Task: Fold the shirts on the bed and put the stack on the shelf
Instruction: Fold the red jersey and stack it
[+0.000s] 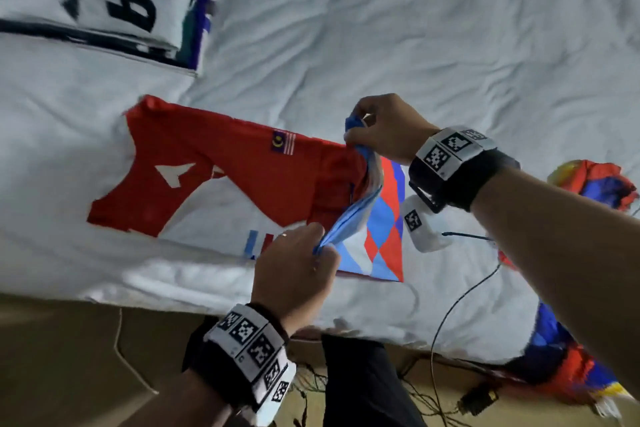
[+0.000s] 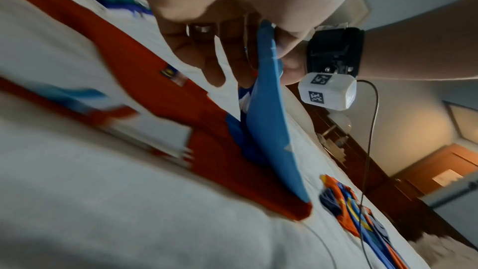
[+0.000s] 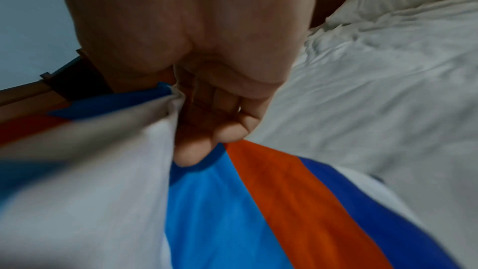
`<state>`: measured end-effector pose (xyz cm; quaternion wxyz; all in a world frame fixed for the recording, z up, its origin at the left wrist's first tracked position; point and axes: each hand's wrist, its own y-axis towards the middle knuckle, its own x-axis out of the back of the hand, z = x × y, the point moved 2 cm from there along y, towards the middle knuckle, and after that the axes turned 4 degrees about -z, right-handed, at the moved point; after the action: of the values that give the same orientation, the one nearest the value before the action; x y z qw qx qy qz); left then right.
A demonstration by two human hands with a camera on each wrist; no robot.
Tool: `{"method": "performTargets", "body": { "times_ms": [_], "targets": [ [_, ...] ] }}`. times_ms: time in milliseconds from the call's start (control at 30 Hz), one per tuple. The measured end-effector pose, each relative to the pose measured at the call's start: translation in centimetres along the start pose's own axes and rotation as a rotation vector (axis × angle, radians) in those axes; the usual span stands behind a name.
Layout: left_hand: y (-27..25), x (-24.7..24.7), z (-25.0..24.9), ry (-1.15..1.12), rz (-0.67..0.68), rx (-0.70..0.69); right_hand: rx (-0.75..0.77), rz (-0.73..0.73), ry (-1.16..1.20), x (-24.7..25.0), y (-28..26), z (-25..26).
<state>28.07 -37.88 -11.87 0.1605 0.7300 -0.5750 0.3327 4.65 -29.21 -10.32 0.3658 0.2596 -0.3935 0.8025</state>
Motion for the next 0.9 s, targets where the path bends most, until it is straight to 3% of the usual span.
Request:
{"method": "performTargets", "body": {
  "times_ms": [233, 400, 700, 833, 900],
  "targets": [
    [0.7, 10.5, 12.5, 0.017, -0.063, 0.143, -0.03, 0.04, 0.083, -11.4, 6.1, 12.2],
    [2.1, 15.3, 19.6, 0.097, -0.114, 0.216, -0.12, -0.019, 0.145, -18.1, 9.9, 17.1],
    [3.6, 17.9, 25.5, 0.113, -0.148, 0.371, -0.141, -0.018, 0.091, -22.0, 12.8, 21.8],
    [3.9, 18.5, 26.4, 0.198, -0.121, 0.431, -0.15, 0.11, 0.278, -22.3, 12.4, 22.2],
    [4.0, 18.7, 26.2, 0.335, -0.134, 0.386, -0.132, 0.087, 0.39, -21.5, 11.8, 21.3]
  ]
}}
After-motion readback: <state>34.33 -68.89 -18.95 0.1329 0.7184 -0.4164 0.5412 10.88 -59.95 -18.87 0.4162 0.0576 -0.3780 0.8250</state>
